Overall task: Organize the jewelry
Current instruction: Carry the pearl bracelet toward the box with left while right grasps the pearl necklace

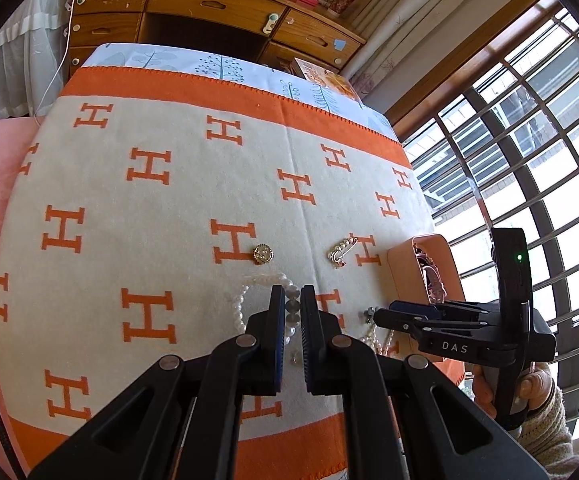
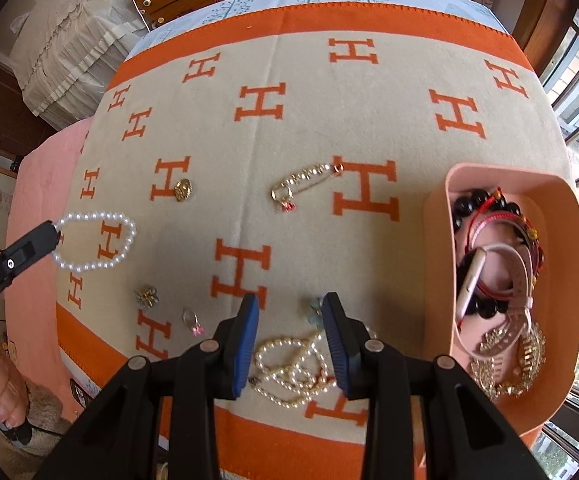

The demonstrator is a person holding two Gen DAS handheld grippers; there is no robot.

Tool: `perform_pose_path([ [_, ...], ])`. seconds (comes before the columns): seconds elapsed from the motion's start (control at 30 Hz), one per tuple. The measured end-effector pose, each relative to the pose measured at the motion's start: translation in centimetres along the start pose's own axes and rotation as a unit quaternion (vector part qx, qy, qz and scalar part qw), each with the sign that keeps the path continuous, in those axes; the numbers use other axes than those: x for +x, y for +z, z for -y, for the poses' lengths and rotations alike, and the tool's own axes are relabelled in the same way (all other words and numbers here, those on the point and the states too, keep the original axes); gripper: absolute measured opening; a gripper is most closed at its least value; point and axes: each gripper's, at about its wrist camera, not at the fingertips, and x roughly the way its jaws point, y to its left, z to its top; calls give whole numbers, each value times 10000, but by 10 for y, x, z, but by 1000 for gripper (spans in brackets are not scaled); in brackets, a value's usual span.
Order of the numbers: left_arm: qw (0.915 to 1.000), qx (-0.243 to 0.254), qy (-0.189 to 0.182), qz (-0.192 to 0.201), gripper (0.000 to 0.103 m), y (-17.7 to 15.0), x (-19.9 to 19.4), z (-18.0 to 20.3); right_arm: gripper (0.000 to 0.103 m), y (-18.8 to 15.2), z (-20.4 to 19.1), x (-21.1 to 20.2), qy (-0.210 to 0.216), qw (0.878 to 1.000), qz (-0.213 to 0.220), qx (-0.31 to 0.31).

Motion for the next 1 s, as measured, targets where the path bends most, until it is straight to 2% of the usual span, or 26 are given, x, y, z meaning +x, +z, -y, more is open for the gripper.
perform_pose_path([
  [0.17,9998,130,-117,-28,5,-2,2,9,34,-23,15,8,134,9992,-250,280],
  [0.37,9996,209,-188,-89,5,-6,3,16,34,-30,11,21,0,9991,-369,206],
  [0.47,9996,201,-165,-107,5,-7,3,15,34,-31,1,27,-207,9990,-385,-41],
  [0.63,9996,142,-166,-165,5,-8,6,13,33,-37,-25,31,-800,9939,-158,-737],
  [0.67,9996,140,-169,-178,5,-8,6,14,25,-39,-31,32,-917,9916,-110,-907],
  [0.7,9996,144,-169,-186,5,-8,7,15,9,-41,-34,33,-1028,9894,-66,-1028],
  [0.73,9996,155,-166,-189,5,-9,7,16,6,-41,-35,33,-1044,9888,-53,-1065],
  [0.87,9994,224,-164,-183,5,-11,4,23,5,-41,-24,25,-632,9944,20,-842],
  [1.0,9991,360,-142,-147,5,-10,-1,35,5,-44,-10,-6,86,9977,422,-518],
])
